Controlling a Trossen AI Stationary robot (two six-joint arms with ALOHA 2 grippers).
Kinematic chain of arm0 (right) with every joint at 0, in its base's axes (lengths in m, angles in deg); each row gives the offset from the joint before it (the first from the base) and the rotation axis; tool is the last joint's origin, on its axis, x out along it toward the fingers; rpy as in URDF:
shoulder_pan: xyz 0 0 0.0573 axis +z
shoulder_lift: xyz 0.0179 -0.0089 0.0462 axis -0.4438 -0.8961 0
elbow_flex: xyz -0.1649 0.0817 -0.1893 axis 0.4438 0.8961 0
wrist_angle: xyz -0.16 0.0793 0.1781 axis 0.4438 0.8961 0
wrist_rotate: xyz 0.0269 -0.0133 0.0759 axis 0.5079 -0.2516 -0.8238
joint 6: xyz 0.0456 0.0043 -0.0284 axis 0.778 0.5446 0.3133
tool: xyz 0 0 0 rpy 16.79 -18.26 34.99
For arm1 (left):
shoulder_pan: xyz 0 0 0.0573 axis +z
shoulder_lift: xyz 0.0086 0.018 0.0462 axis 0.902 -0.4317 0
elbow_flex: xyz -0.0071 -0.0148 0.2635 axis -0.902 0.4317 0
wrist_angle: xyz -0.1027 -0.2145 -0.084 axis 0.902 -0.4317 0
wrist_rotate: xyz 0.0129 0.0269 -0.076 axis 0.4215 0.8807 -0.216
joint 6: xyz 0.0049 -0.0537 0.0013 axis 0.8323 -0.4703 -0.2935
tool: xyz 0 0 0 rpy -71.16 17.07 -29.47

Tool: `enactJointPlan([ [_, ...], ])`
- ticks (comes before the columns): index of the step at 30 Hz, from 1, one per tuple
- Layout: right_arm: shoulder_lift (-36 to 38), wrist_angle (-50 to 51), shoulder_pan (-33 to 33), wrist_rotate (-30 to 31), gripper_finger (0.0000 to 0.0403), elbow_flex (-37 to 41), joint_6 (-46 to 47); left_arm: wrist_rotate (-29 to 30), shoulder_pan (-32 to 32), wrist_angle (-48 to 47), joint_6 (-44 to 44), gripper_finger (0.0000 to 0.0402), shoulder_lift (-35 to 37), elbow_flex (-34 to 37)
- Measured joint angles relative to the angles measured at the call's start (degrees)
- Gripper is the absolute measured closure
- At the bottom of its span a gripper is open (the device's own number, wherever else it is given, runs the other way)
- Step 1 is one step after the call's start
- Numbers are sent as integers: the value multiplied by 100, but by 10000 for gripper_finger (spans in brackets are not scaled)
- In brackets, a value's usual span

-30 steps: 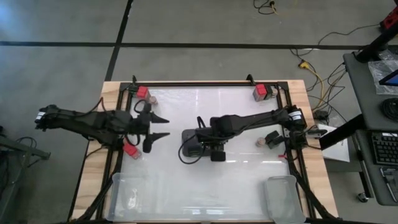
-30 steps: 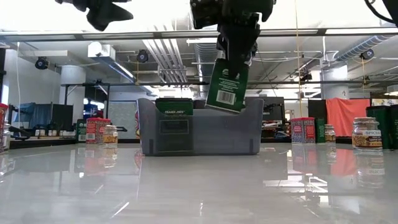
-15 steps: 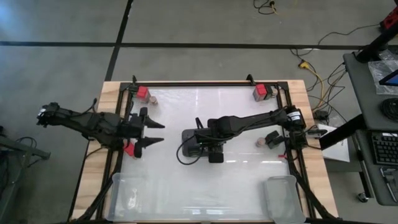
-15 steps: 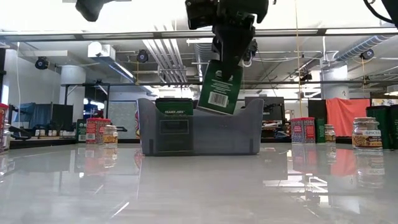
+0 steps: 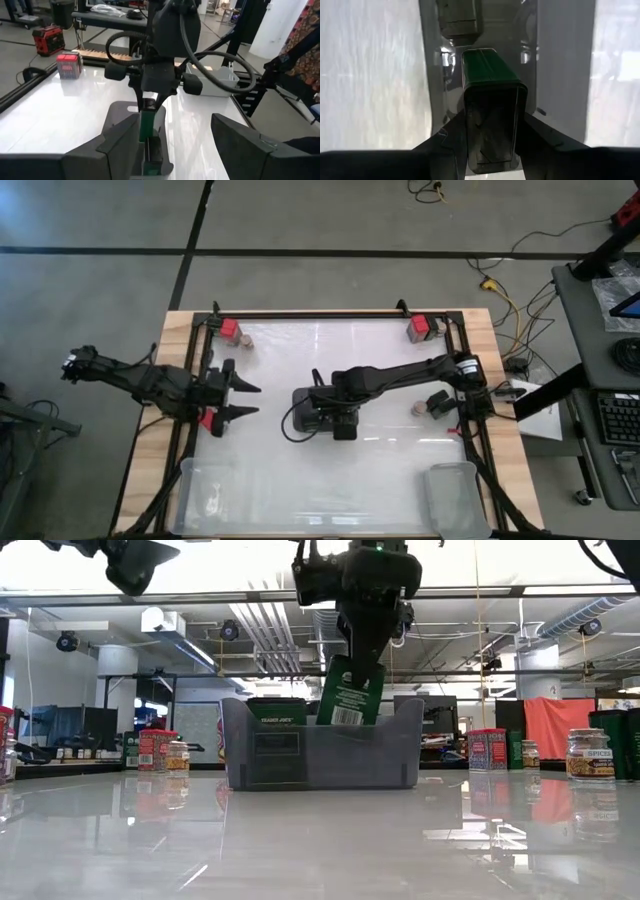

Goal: Sort spices by type
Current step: Put the black seasoning can into the black bin

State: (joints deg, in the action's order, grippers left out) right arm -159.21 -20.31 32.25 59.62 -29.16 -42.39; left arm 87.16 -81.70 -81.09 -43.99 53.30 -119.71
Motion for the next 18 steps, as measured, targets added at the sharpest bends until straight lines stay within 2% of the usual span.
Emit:
enactJointPlan([
  [7, -320, 196, 7, -74, 267, 2, 22, -1, -4, 2, -2, 171, -44, -17],
  [18, -342, 237, 17, -82, 238, 2, 139, -2, -2, -20, 9, 171, -12, -30],
])
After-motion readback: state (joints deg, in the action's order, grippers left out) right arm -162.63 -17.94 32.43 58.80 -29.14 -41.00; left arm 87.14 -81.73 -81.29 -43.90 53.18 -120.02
